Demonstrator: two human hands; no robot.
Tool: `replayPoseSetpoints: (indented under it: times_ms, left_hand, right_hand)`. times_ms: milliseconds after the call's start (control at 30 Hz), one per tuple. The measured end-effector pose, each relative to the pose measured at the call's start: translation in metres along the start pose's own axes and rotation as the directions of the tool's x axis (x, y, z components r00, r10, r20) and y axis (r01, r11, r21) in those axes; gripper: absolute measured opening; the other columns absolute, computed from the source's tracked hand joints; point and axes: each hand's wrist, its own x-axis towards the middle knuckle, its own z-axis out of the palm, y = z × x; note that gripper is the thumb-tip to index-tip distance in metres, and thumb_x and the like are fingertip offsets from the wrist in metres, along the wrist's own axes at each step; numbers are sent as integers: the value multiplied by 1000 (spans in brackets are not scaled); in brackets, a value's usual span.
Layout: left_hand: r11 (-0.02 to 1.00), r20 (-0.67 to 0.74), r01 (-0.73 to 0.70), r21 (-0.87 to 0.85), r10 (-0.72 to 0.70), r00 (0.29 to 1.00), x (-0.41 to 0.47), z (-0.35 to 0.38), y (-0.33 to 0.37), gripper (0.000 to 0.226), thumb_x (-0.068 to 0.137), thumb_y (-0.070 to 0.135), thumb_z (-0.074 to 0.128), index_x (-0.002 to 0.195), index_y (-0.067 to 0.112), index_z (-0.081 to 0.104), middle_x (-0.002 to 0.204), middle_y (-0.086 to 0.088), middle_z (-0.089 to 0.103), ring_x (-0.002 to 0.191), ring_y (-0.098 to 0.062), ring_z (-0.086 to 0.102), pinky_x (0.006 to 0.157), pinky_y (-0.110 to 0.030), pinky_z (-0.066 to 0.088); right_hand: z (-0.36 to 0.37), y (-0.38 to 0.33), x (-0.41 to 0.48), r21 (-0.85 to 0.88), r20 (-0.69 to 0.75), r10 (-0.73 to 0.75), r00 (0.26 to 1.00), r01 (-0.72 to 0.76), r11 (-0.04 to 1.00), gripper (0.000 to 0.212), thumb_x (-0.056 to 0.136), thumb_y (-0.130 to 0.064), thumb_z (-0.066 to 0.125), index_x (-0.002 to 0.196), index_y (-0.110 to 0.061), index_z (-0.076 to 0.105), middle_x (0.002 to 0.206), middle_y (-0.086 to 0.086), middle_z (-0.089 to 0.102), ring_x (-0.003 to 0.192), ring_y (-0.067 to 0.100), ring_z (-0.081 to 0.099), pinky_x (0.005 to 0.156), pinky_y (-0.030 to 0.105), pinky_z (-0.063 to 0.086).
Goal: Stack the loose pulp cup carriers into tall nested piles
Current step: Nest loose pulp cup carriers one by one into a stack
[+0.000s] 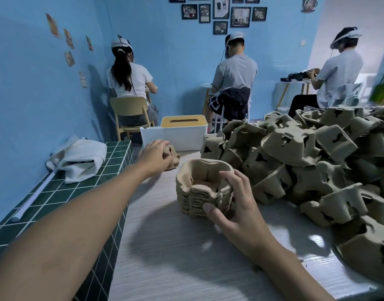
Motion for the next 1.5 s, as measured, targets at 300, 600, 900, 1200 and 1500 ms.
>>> replayPoseSetpoints:
  times_ms: [300, 600, 900, 1200, 1500]
  left_hand:
    - [963, 244, -67, 262, 1, 970, 2, -21, 11, 74, 86, 54, 65, 148, 26, 36, 150, -6, 42, 138, -33, 32, 104, -57, 32]
    - [998, 381, -57, -20, 60, 923, -22, -47, 2, 62, 75, 42, 85, 123, 16, 56, 118, -3, 60, 106, -20, 58, 95, -40, 52]
    - [885, -179, -152, -440, 80, 981, -58, -63, 14, 77, 70, 15, 90, 138, 9, 54, 117, -4, 62, 109, -22, 59, 98, -33, 48]
    - [730, -538, -489, -478, 197, 820, -101, -67, 68, 87, 72, 34, 87, 145, 11, 47, 101, 34, 47, 100, -22, 60, 97, -49, 53]
    - [694, -550, -518, -500, 208, 809, -123, -63, 91, 83, 75, 14, 88, 146, 9, 44, 118, -1, 50, 109, -14, 57, 99, -47, 52]
  right_hand:
    - [-1, -1, 1, 8, 5, 2, 1000, -2, 1000, 65, 77, -61, 60, 134, -41, 37, 144, -17, 25, 126, -17, 31, 94, -3, 26]
    - [0, -2, 0, 11, -6, 5, 1000, -5, 1000, 65, 78, -60, 61, 135, -38, 38, 143, -14, 28, 128, -14, 32, 95, -2, 27]
    - [-1, -4, 0, 15, -2, 18, 1000, -18, 1000, 65, 76, -62, 60, 133, -43, 37, 144, -14, 28, 128, -16, 31, 97, 1, 28]
    - [-10, -30, 14, -94, -336, -102, 936, 75, 993, 46, 88, -36, 63, 127, -13, 58, 113, -5, 56, 102, 12, 55, 92, 32, 48]
    - [-36, -77, 56, 286, -228, 16, 974, 51, 957, 18, 93, -4, 63, 94, -21, 68, 60, -23, 63, 58, -7, 55, 59, 7, 41]
